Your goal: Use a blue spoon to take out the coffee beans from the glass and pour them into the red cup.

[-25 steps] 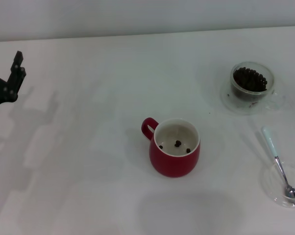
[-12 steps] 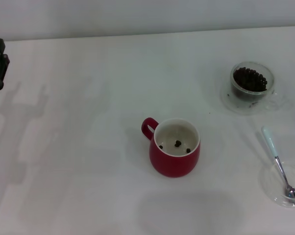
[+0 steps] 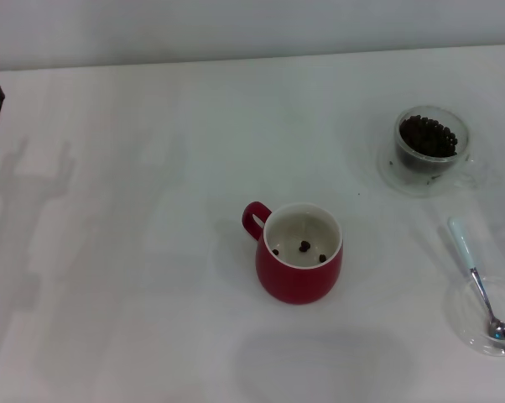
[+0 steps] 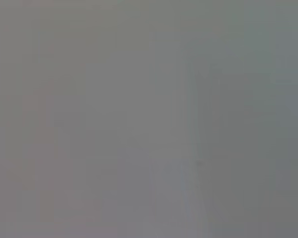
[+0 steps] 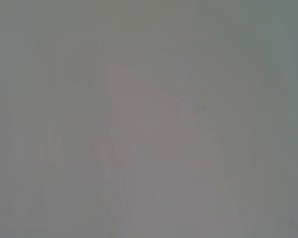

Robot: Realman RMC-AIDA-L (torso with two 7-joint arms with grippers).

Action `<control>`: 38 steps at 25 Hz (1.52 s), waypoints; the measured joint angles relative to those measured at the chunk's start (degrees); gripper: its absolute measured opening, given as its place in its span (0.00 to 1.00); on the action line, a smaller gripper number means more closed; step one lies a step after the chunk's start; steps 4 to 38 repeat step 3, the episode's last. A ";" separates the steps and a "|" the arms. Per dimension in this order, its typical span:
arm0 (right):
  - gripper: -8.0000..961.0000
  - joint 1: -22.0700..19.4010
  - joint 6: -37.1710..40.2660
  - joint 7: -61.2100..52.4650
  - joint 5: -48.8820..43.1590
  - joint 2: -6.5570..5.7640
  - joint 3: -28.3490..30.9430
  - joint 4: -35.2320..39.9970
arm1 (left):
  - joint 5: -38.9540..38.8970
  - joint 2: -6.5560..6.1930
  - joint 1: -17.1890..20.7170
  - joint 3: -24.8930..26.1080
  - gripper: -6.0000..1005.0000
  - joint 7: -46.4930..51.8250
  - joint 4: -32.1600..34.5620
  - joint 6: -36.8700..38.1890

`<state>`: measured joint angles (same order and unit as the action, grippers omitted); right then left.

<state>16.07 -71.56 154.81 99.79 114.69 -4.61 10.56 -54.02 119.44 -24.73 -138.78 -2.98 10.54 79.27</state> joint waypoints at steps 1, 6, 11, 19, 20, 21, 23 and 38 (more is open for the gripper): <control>0.18 0.07 -0.01 -0.06 0.00 0.00 0.01 -0.03 | -0.28 -0.01 -0.06 0.00 0.64 0.00 0.02 0.00; 0.18 0.36 -0.14 -0.09 0.25 0.00 0.06 -0.08 | -1.42 -0.06 -0.13 0.00 0.64 0.03 0.00 0.00; 0.18 0.36 -0.14 -0.09 0.25 0.00 0.06 -0.08 | -1.42 -0.06 -0.13 0.00 0.64 0.03 0.00 0.00; 0.18 0.36 -0.14 -0.09 0.25 0.00 0.06 -0.08 | -1.42 -0.06 -0.13 0.00 0.64 0.03 0.00 0.00; 0.18 0.36 -0.14 -0.09 0.25 0.00 0.06 -0.08 | -1.42 -0.06 -0.13 0.00 0.64 0.03 0.00 0.00; 0.18 0.36 -0.14 -0.09 0.25 0.00 0.06 -0.08 | -1.42 -0.06 -0.13 0.00 0.64 0.03 0.00 0.00; 0.18 0.36 -0.14 -0.09 0.25 0.00 0.06 -0.08 | -1.42 -0.06 -0.13 0.00 0.64 0.03 0.00 0.00; 0.18 0.36 -0.14 -0.09 0.25 0.00 0.06 -0.08 | -1.42 -0.06 -0.13 0.00 0.64 0.03 0.00 0.00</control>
